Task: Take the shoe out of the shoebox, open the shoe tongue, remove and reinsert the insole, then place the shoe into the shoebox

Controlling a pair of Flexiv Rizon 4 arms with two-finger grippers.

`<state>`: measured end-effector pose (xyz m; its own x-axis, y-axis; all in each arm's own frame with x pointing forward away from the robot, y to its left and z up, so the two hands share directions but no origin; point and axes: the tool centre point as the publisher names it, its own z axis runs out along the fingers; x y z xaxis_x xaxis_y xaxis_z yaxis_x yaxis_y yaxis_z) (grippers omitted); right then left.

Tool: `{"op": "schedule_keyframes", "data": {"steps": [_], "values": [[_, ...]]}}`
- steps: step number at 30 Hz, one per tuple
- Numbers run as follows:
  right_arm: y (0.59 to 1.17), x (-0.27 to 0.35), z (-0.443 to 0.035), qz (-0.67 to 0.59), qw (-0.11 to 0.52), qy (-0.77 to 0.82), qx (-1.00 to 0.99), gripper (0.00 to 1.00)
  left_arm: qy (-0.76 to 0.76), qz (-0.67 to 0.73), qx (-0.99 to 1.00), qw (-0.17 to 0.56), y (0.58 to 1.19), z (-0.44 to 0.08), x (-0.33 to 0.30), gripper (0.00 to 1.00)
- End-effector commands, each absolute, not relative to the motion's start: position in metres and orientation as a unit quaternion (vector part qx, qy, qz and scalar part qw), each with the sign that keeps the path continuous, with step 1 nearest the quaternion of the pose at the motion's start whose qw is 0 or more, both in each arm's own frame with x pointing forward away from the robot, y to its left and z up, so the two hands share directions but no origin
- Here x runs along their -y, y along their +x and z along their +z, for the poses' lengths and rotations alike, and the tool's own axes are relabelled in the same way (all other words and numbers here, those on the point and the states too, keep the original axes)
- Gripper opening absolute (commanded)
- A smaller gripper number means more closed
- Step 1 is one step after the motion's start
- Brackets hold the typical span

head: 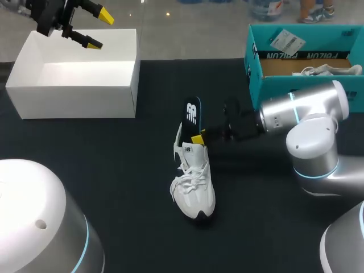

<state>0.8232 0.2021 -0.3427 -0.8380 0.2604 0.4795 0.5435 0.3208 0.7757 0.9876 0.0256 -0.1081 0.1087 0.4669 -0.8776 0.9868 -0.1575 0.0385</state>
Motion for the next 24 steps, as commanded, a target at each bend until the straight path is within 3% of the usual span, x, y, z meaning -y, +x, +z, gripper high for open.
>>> {"op": "schedule_keyframes", "data": {"steps": [1,5,6,8,24], "values": [[0.833,-0.206,-0.334,-0.516,0.135,-0.245,0.810,0.45,0.661,-0.377,-0.550,0.343,0.987,-0.108,-0.026,1.00],[0.841,-0.205,-0.331,-0.515,0.131,-0.239,0.813,0.38,0.661,-0.377,-0.550,0.343,0.987,-0.108,-0.026,1.00],[0.842,-0.205,-0.330,-0.516,0.130,-0.237,0.813,0.31,0.661,-0.377,-0.550,0.343,0.987,-0.108,-0.026,1.00],[0.845,-0.205,-0.329,-0.517,0.128,-0.235,0.813,0.00,0.661,-0.377,-0.550,0.343,0.987,-0.108,-0.026,1.00],[0.832,-0.209,-0.357,-0.515,0.235,-0.243,0.788,0.00,0.661,-0.377,-0.550,0.343,0.987,-0.108,-0.026,1.00]]}}
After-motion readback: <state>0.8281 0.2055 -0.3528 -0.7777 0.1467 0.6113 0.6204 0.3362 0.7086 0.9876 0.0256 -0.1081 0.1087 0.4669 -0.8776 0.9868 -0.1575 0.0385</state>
